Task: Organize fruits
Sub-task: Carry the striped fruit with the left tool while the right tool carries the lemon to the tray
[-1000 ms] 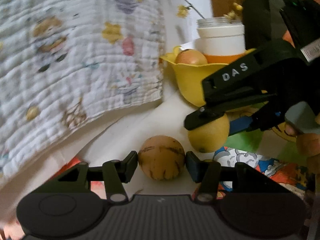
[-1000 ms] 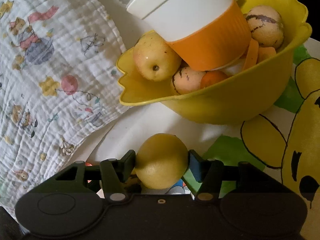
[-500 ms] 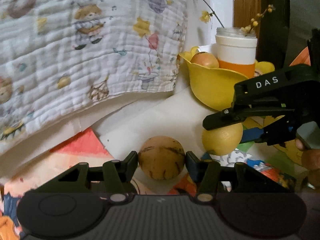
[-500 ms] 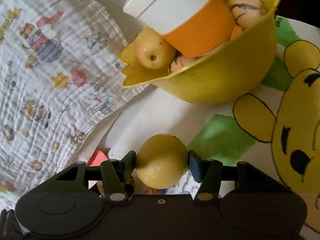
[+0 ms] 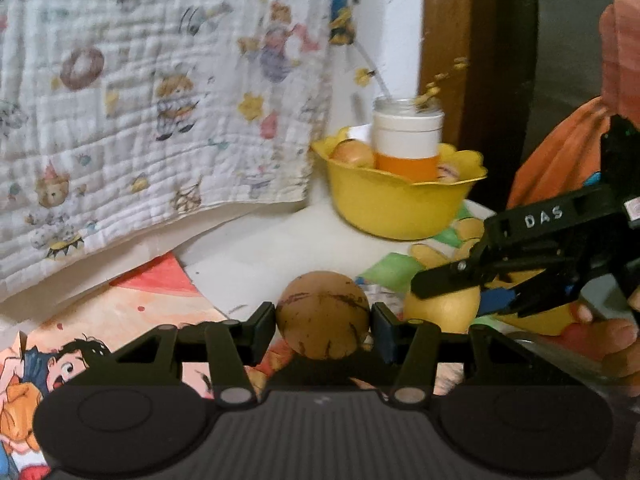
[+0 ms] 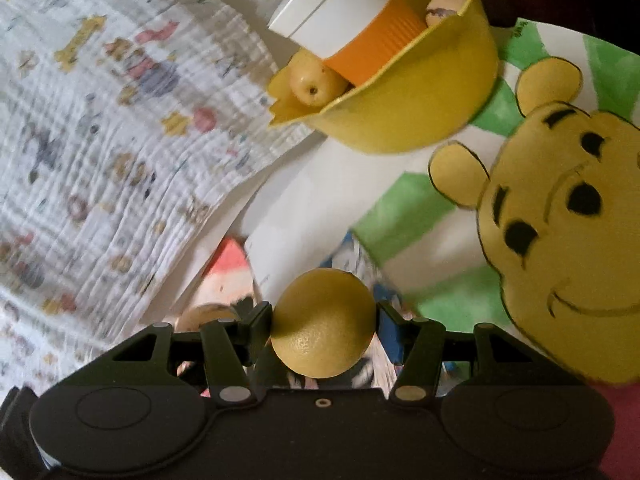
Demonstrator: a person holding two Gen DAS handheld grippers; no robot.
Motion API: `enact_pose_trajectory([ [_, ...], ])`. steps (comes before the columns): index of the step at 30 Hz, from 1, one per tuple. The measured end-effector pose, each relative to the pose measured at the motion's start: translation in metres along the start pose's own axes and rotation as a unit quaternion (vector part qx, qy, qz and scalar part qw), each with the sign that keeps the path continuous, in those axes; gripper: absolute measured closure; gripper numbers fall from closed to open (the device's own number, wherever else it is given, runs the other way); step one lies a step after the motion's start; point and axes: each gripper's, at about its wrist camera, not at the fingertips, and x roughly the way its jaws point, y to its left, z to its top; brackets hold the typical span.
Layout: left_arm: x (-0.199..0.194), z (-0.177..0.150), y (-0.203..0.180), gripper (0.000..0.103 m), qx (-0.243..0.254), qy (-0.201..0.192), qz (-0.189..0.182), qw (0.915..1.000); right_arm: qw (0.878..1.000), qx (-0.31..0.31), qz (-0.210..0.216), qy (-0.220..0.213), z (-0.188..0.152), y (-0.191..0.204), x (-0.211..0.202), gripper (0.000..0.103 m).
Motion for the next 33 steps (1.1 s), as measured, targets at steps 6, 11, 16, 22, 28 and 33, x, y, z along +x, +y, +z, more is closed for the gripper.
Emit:
enact_pose_trajectory([
  [6,-0.033,-0.010,-0.027,0.047,0.006,-0.006,-0.011,0.9999,1.000,-0.027,0.013,0.009,-0.020,-0.007,-0.038,0.045],
  [11,-0.058,-0.018,-0.047,0.047,0.004,-0.007,-0.018,0.9998,0.998,-0.057,0.011,0.013,-0.035,-0.019,-0.067,0.045],
  [16,-0.082,-0.027,-0.065,0.047,0.000,-0.010,-0.029,0.9995,0.996,-0.087,0.002,0.026,-0.048,-0.033,-0.091,0.045],
  [22,-0.105,-0.043,-0.097,0.047,0.011,-0.003,-0.031,0.9994,0.992,-0.121,0.012,0.043,-0.063,-0.041,-0.108,0.045],
  [28,-0.115,-0.063,-0.125,0.047,0.013,0.021,-0.015,0.9996,0.987,-0.150,0.030,0.049,-0.078,-0.039,-0.114,0.045],
  [33,-0.116,-0.076,-0.136,0.047,0.011,0.051,-0.003,0.9987,0.984,-0.170,0.030,0.049,-0.084,-0.039,-0.118,0.045],
])
